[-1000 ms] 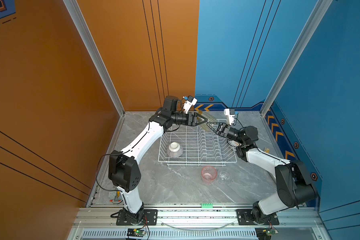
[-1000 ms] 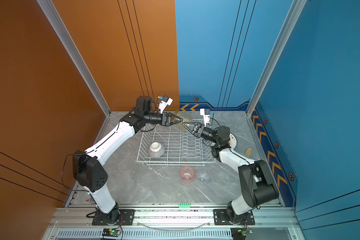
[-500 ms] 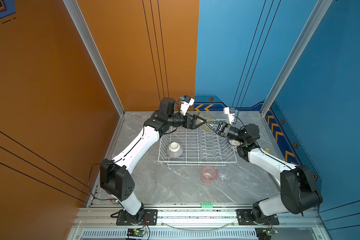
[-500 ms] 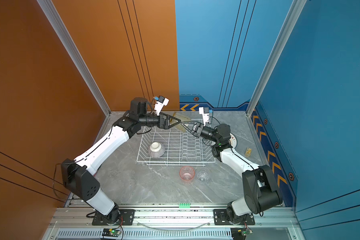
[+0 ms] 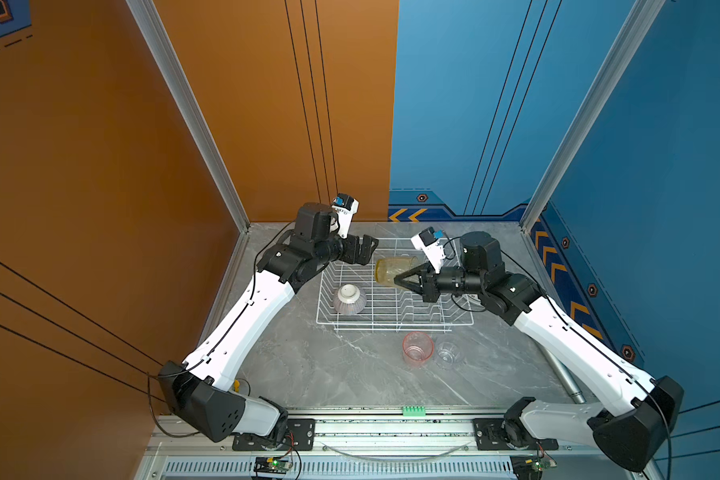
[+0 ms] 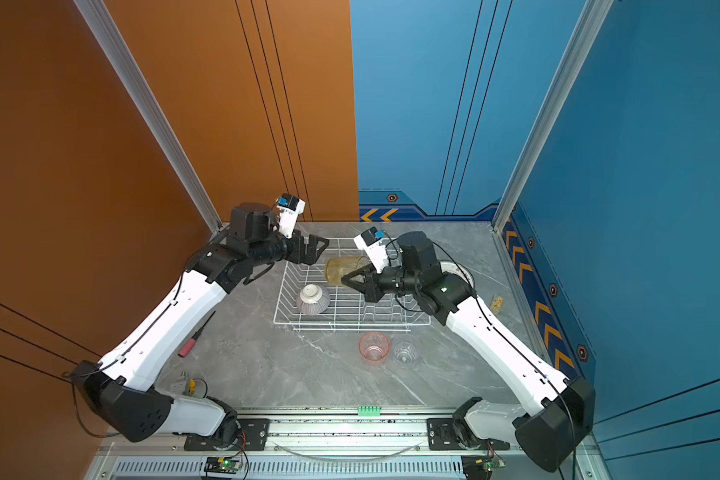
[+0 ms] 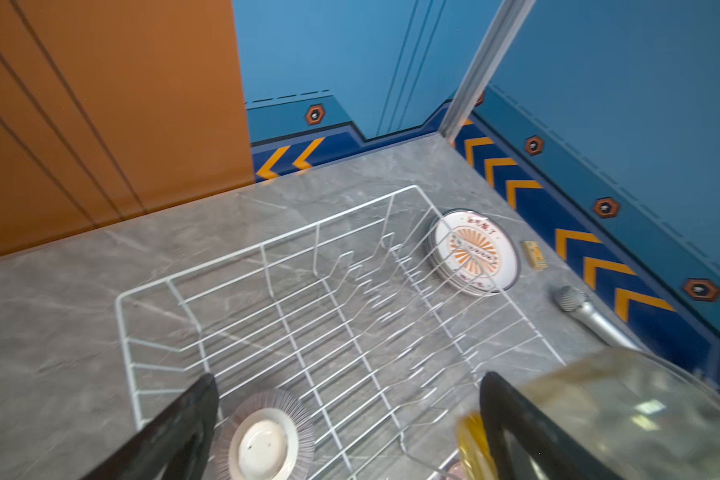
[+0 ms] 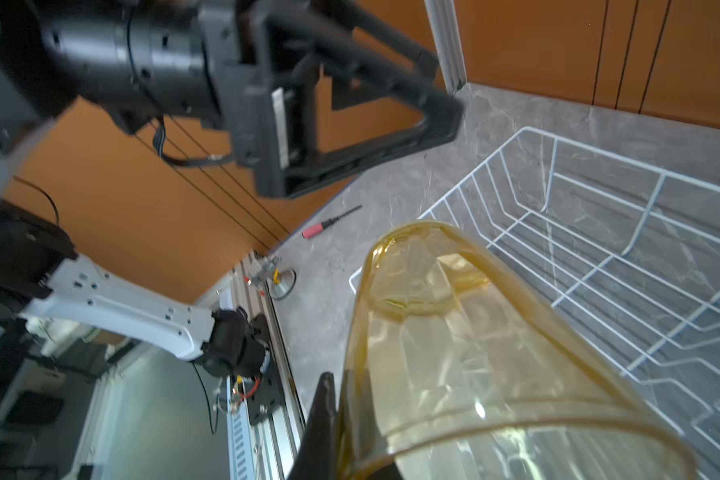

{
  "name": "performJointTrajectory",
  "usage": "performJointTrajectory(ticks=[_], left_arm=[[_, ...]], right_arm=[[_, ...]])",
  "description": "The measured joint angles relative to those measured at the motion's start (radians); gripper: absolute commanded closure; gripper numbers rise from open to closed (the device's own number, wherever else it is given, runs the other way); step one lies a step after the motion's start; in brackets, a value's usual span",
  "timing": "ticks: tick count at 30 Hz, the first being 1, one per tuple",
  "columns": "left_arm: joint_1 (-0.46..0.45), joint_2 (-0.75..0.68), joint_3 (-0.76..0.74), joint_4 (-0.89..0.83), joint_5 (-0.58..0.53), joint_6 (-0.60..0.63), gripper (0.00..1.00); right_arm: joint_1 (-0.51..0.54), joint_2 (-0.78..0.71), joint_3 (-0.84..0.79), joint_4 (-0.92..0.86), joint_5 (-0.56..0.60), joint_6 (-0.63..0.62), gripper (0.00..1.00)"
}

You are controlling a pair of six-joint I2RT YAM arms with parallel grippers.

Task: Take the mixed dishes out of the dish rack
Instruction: 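Carry the yellow glass toward the robot with the right gripper while the left releases, then lower the yellow glass onto the table beside the pink glass with the right gripper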

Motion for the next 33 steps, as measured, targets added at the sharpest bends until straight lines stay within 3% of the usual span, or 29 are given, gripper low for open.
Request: performJointTrajectory(ticks=[6, 14, 24, 33], left_arm=[[0.056, -0.013, -0.086, -0.054, -0.09, -0.001, 0.02], [0.086, -0.013, -0.132, -0.056, -0.106, -0.008, 0.02], [0.095, -0.013, -0.155, -0.048, -0.095, -0.012, 0.02], [0.114, -0.013, -0.172, -0.048, -0.076, -0.012, 0.02]], right_arm=[[0.203, 0.051, 0.059, -0.324, 0.232, -0.162, 1.0], [0.39, 0.218, 0.135, -0.514, 0.462, -0.239, 1.0], [0.483, 0.444, 0.235, -0.603, 0.574, -0.29, 1.0], [0.494, 0.567, 0.298, -0.644, 0.606, -0.315, 1.0]])
